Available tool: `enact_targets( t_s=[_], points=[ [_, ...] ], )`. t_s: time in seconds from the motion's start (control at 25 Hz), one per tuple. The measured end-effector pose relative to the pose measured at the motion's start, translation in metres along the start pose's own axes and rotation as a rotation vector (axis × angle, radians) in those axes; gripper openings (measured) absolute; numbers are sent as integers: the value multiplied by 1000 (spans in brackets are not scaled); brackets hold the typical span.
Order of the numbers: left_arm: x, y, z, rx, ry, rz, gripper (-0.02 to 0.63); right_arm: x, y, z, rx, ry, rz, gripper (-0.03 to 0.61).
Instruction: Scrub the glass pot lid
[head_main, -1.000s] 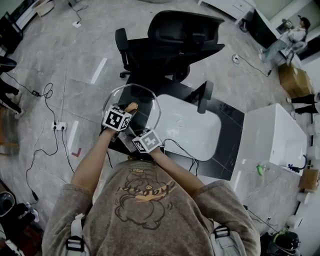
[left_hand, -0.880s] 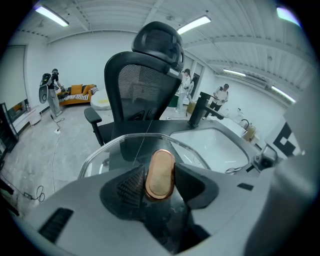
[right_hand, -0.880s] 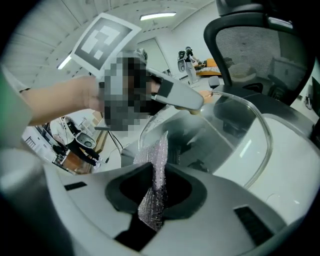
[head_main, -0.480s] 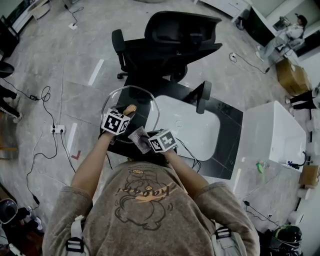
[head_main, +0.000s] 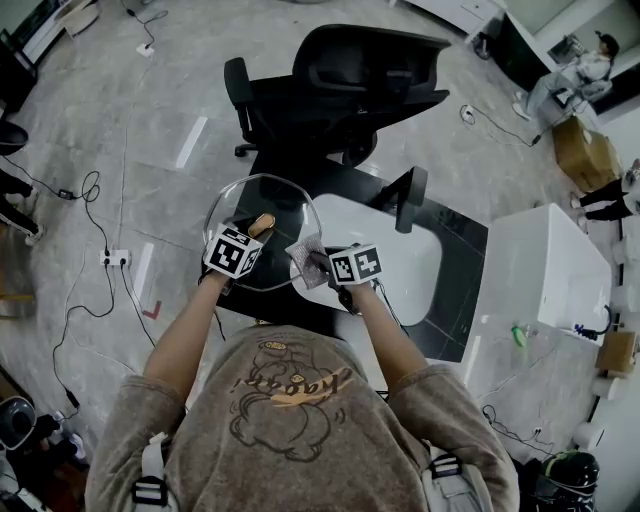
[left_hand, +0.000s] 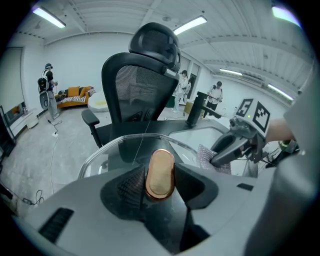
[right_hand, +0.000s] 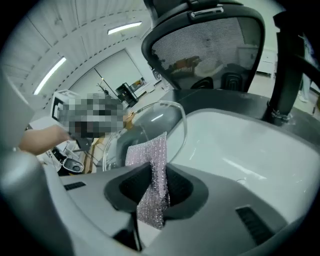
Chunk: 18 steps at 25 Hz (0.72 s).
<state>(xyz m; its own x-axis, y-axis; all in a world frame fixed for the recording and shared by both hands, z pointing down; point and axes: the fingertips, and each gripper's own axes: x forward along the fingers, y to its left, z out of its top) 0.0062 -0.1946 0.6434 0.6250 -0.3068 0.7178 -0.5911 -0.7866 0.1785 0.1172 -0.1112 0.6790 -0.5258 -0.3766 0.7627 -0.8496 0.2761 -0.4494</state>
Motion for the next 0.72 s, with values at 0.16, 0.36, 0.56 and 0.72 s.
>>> enact_targets(
  t_s=[0.16, 0.36, 0.56, 0.72],
  points=[
    [-1, 0, -1, 11, -2, -1, 193, 2, -26, 32, 12, -35, -72, 101],
    [-2, 0, 2, 17, -1, -11, 193, 14, -42, 78, -29, -32, -146, 101],
    [0, 0, 2, 27, -5, -20, 192, 35, -53, 120, -77, -4, -206, 101],
    [1, 0, 2, 32, -7, -29, 192, 52, -57, 149, -127, 26, -248, 101]
  ],
)
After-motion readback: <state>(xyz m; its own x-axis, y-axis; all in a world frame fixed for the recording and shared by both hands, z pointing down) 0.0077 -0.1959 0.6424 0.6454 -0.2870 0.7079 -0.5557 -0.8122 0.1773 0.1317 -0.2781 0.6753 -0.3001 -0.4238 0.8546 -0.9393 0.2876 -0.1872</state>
